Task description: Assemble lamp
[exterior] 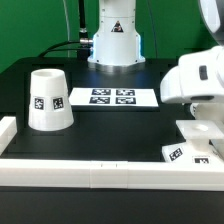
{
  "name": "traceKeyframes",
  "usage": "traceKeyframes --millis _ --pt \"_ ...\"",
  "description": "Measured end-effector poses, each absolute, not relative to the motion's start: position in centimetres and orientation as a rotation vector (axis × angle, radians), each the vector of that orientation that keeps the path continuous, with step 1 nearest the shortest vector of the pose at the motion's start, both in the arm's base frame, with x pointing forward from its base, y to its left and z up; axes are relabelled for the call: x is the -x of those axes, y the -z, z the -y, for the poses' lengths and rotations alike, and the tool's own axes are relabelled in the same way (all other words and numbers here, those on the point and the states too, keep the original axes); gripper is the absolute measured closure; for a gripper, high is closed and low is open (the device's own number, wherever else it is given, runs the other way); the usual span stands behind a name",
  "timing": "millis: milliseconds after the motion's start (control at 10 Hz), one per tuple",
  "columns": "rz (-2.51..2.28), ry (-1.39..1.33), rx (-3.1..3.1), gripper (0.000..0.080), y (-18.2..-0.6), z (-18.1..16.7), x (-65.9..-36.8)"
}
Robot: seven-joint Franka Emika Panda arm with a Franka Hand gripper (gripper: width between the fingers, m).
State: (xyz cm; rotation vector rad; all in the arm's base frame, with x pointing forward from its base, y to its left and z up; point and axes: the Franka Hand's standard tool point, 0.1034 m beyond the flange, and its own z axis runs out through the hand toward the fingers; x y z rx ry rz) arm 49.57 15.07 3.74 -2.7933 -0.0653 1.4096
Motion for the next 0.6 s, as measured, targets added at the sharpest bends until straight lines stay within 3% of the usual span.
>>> traceKeyframes --millis 600 --pt "0.083 -1.384 2.794 0.0100 -1.7 -15.2 -49.6"
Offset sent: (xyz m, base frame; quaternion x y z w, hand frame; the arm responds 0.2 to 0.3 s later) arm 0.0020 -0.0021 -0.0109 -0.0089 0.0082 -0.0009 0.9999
